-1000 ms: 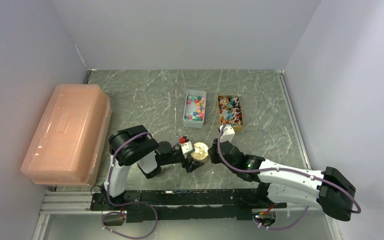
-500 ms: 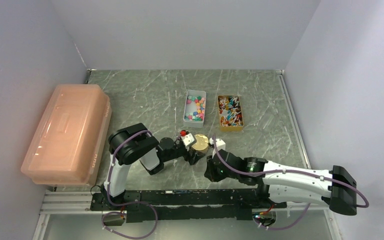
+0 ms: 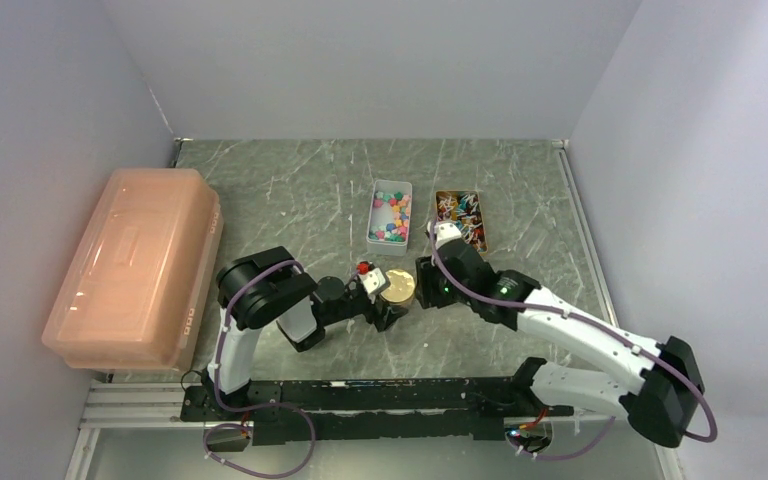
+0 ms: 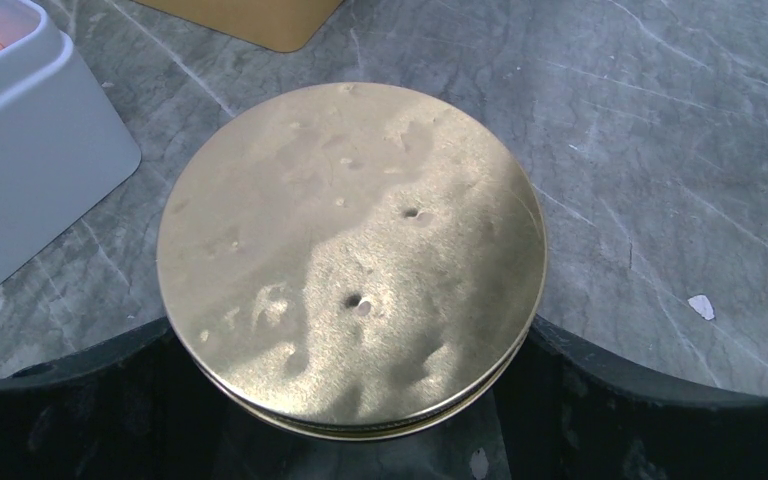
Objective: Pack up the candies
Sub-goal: Screw the bottle lid onto the packing bottle.
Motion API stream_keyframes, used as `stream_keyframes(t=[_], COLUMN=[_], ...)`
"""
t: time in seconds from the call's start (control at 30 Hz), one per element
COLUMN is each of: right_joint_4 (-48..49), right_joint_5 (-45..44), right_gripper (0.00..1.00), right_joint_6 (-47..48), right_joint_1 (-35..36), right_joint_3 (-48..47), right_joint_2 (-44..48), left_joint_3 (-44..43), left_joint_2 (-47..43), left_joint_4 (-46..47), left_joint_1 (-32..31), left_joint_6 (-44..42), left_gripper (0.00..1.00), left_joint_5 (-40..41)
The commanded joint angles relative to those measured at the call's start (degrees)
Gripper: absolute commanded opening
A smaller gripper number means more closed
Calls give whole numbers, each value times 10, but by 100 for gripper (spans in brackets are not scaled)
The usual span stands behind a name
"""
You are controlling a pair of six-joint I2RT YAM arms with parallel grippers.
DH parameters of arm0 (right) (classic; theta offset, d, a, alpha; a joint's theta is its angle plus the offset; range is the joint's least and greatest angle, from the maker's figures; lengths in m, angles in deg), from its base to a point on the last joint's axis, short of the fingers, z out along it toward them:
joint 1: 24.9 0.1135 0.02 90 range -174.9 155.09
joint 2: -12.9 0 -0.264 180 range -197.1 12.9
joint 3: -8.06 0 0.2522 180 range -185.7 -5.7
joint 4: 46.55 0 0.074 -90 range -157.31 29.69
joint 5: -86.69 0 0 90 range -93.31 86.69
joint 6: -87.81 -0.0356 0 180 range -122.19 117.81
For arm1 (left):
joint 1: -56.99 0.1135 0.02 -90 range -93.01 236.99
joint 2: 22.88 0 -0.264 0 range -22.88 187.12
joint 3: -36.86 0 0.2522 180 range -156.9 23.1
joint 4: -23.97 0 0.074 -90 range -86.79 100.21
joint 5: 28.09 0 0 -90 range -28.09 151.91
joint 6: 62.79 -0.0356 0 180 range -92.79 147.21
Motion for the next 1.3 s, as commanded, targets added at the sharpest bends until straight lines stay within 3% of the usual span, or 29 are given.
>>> stream_keyframes(t=[0.0, 0.53, 0.87, 1.07, 1.27], right_joint_4=[39, 88, 100, 98, 72], right_joint_5=[79, 211, 248, 208, 157], right_gripper=[45, 32, 28, 28, 29], right_joint_6=[72, 107, 111, 108, 119], right_joint_1=[-44, -128, -131, -131, -142], right_joint_3=[-46, -115, -97, -81, -124], right_joint_2=[-51, -224, -248, -229, -208], left_joint_3=[21, 18, 18, 15, 15], left_joint_2=[14, 17, 16, 19, 19], left_joint_4=[-114, -116, -117, -117, -119], left_joint_1=[1, 1, 1, 1, 1], left_joint_6=[21, 22, 22, 23, 24], left_gripper=[31, 31, 31, 31, 31], left_joint_5=[0, -5, -2, -5, -7])
